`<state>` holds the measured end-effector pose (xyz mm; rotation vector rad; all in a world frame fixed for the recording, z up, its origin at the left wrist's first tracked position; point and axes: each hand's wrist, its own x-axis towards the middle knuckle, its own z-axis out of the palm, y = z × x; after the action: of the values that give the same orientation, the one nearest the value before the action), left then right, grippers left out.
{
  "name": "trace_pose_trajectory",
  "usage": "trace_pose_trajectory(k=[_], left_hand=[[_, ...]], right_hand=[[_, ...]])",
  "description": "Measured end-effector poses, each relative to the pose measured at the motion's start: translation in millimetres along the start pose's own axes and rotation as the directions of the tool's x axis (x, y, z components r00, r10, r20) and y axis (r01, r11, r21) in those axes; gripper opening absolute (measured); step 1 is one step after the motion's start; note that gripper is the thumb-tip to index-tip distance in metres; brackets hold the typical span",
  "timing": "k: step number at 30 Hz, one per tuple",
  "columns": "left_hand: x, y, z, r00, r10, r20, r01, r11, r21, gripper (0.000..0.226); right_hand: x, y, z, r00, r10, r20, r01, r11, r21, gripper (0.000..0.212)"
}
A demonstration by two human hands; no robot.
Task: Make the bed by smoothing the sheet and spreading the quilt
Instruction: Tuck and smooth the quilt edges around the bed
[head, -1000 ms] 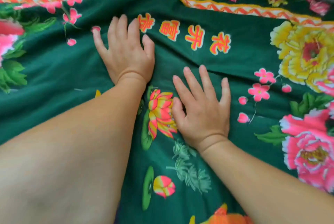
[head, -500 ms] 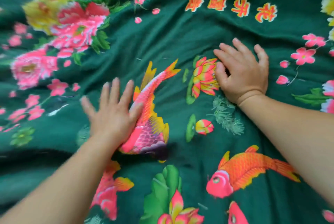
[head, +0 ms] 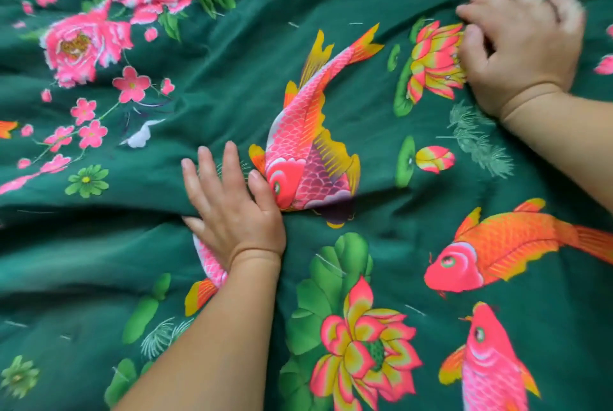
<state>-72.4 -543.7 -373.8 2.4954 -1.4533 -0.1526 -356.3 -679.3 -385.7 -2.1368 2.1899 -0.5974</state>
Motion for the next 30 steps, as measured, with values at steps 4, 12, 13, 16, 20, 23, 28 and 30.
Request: trace_pose_trajectory(k=[4, 12, 13, 16, 20, 23, 28, 30], left_hand=[[1, -4, 1, 1.000, 0.007, -0.001, -0.007, 1.000, 0.002, 0.066], [1, -9, 8, 0.998, 0.037, -0.047, -0.039, 0.998, -0.051, 0.060], [4, -9, 8, 0.998, 0.030, -0.057, -0.034, 0.998, -0.058, 0.061], [4, -6, 3, 0.999, 0.044, -0.013, -0.045, 0.996, -0.078, 0.061], [6, -7, 1, 0.999, 0.039, 0.021, -0.038, 0.997, -0.067, 0.052], [5, -7, 0, 0.998, 0.049, 0.034, -0.047, 0.996, -0.071, 0.050], [4, -8, 1, 0.997, 0.070, 0.018, -0.069, 0.995, -0.079, 0.052], [5, -8, 2, 0.998, 0.068, 0.015, -0.067, 0.994, -0.085, 0.052]], right_hand=[[-1, 1, 1, 1.000, 0.012, 0.014, -0.011, 1.000, -0.027, 0.046], [-27, -7, -42, 0.943, 0.074, 0.325, -0.130, 0.979, 0.155, 0.082], [-50, -9, -54, 0.932, 0.083, 0.353, -0.155, 0.971, 0.181, 0.082], [-168, -23, -87, 0.913, 0.233, 0.336, -0.278, 0.956, 0.093, 0.070], [-285, -90, -78, 0.895, 0.385, 0.223, -0.358, 0.921, -0.155, 0.063], [-298, -118, -60, 0.889, 0.445, 0.105, -0.409, 0.876, -0.256, 0.061], [-299, -115, -53, 0.897, 0.442, 0.025, -0.419, 0.866, -0.273, 0.061], [-298, -116, -50, 0.898, 0.441, 0.002, -0.425, 0.866, -0.266, 0.060]])
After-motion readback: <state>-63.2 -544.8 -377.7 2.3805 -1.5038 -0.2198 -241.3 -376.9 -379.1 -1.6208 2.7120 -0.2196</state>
